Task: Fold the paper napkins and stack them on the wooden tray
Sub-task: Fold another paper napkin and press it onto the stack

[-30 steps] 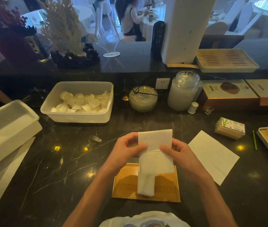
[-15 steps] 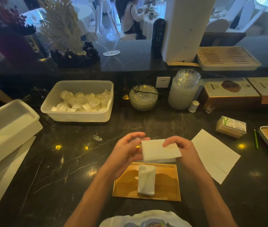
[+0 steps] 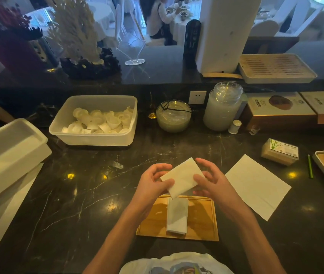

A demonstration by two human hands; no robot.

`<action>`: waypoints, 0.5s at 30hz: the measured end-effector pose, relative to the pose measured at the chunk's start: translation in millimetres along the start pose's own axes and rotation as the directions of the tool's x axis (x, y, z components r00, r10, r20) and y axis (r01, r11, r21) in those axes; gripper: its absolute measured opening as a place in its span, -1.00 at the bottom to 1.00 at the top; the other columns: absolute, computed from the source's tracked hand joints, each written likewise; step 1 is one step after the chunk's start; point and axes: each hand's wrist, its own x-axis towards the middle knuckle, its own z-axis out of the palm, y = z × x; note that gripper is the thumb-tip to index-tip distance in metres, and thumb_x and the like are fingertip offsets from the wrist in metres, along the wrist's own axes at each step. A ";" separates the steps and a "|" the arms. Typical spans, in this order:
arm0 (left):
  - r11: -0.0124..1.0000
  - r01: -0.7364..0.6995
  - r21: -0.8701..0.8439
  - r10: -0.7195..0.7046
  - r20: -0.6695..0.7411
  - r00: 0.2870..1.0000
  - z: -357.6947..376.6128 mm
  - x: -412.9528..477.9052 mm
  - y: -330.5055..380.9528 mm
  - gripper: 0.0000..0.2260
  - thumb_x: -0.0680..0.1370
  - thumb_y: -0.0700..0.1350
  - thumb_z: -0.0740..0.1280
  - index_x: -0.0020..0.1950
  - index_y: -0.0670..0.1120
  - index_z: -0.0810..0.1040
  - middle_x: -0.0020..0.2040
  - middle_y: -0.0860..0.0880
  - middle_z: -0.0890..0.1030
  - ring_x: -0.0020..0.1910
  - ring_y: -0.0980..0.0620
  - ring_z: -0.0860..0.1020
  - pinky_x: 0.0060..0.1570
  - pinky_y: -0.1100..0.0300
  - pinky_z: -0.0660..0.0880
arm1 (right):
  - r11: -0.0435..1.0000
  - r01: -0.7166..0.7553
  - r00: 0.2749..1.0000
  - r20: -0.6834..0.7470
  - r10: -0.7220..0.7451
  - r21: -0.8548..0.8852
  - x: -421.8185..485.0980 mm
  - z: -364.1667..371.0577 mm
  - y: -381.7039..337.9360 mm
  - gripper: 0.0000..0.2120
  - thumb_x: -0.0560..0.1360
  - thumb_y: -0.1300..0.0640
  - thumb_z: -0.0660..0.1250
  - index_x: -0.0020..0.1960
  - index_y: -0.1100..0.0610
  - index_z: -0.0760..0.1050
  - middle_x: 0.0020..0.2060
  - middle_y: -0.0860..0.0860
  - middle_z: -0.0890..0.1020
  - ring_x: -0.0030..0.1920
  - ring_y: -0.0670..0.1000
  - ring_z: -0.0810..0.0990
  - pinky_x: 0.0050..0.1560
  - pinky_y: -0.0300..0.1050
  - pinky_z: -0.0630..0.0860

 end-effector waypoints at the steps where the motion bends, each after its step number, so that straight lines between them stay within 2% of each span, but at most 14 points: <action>1: 1.000 0.005 0.020 -0.006 0.021 1.000 0.5 -1.1 -2.7 -0.66 0.53 -0.24 0.48 0.18 0.14 0.57 0.12 0.07 0.65 0.10 0.05 0.68 -0.14 0.18 0.69 | 0.999 0.017 0.999 -0.026 -0.018 -0.051 -1.8 1.2 0.1 -0.42 0.40 -0.09 0.51 0.37 -0.25 0.40 0.15 -0.09 0.62 0.09 0.00 0.70 -0.06 -0.06 0.70; 3: 0.999 0.020 0.035 -0.022 0.067 0.998 2.2 -3.9 -8.2 -0.72 0.57 -0.15 0.44 0.18 0.16 0.55 0.08 0.11 0.67 0.08 0.10 0.69 -0.14 0.18 0.69 | 0.995 0.040 0.997 -0.058 -0.045 -0.091 0.2 3.9 -0.6 -0.39 0.46 0.07 0.52 0.41 -0.24 0.37 0.13 -0.07 0.64 0.10 0.01 0.69 -0.03 -0.05 0.70; 5: 0.999 0.026 0.035 -0.029 0.104 0.994 4.6 -6.2 -13.0 -0.84 0.61 -0.04 0.39 0.16 0.15 0.56 0.02 0.17 0.70 0.05 0.18 0.69 -0.14 0.21 0.68 | 0.994 0.052 0.997 -0.054 -0.057 -0.095 2.9 6.9 -3.5 -0.39 0.48 0.11 0.50 0.42 -0.24 0.36 0.11 -0.08 0.67 0.09 -0.02 0.70 -0.02 -0.07 0.70; 7: 0.998 0.007 0.069 -0.015 0.109 0.994 7.3 -7.0 -16.9 -0.90 0.62 0.01 0.36 0.14 0.11 0.57 -0.03 0.21 0.72 0.01 0.19 0.71 -0.18 0.27 0.66 | 0.996 0.046 0.997 -0.051 -0.049 -0.074 4.9 10.8 -5.2 -0.44 0.50 0.08 0.47 0.40 -0.27 0.38 0.09 -0.12 0.70 0.07 -0.08 0.71 -0.03 -0.09 0.70; 10: 0.994 -0.032 0.106 0.027 0.055 0.998 10.8 -4.6 -25.6 -0.95 0.64 -0.03 0.34 0.09 0.06 0.57 -0.06 0.24 0.72 -0.03 0.21 0.72 -0.23 0.33 0.64 | 1.000 -0.007 0.998 -0.063 0.006 -0.019 3.4 15.6 3.0 -0.56 0.50 -0.01 0.45 0.34 -0.24 0.46 0.08 -0.15 0.71 0.05 -0.09 0.72 -0.05 -0.06 0.71; 12: 0.992 -0.052 0.115 0.050 0.020 0.999 11.0 -1.8 -34.0 -0.96 0.64 -0.07 0.35 0.07 0.02 0.58 -0.06 0.20 0.73 -0.03 0.19 0.72 -0.25 0.31 0.65 | 0.997 -0.063 0.996 -0.072 0.060 -0.045 0.6 16.1 17.3 -0.60 0.50 -0.01 0.45 0.31 -0.15 0.51 0.09 -0.10 0.72 0.03 -0.09 0.73 -0.05 -0.06 0.71; 15: 0.975 -0.019 0.222 0.025 -0.022 0.999 8.1 2.8 -56.8 -0.95 0.62 -0.11 0.37 0.05 -0.06 0.58 -0.08 0.00 0.74 -0.07 0.10 0.74 -0.22 0.20 0.69 | 0.979 -0.170 0.982 -0.102 0.159 -0.113 -2.2 18.0 47.6 -0.62 0.51 0.05 0.45 0.31 0.02 0.53 0.09 -0.02 0.72 0.03 -0.05 0.73 -0.03 -0.08 0.70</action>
